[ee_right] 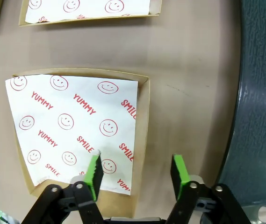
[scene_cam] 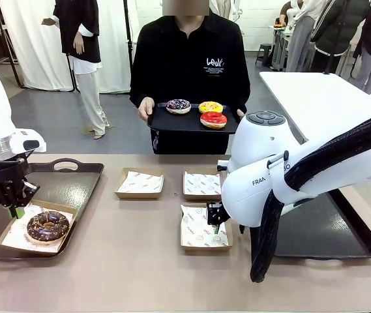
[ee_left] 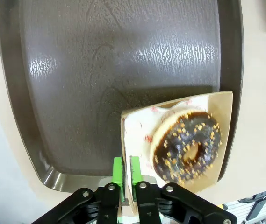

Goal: Individually package the donuts and arrange them on the tray.
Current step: Place the picked Paper togo box on the Handle tray while simultaneously picking up another Paper togo box from the table with the other hand.

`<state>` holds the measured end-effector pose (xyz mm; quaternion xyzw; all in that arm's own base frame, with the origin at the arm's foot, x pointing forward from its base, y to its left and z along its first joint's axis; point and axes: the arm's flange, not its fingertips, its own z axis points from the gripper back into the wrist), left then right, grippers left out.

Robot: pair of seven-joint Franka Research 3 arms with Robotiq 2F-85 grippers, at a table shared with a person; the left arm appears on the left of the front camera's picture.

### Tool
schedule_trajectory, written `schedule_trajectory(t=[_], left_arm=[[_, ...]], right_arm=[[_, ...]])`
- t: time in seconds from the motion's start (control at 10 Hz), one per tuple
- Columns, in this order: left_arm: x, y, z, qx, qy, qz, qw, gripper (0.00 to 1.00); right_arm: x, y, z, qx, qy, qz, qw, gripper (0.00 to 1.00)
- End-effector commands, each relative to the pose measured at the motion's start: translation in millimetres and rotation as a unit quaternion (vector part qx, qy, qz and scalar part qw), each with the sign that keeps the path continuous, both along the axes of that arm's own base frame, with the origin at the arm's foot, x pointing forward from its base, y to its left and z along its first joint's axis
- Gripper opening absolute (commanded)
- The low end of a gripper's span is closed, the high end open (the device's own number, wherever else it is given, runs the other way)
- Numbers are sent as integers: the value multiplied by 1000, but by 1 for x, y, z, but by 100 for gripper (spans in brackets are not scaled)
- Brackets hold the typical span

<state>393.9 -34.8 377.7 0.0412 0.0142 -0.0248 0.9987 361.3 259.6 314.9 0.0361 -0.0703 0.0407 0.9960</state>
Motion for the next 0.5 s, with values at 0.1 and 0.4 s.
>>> schedule_trajectory(t=[0.1,0.4], left_arm=[[-2,3,-1,-1,-4,-12,1000,58],[-2,3,0,-4,-4,-11,1000,100]], right_arm=[[3,3,-3,-2,-5,6,1000,0],[3,5,-2,-8,-12,-1,1000,0]])
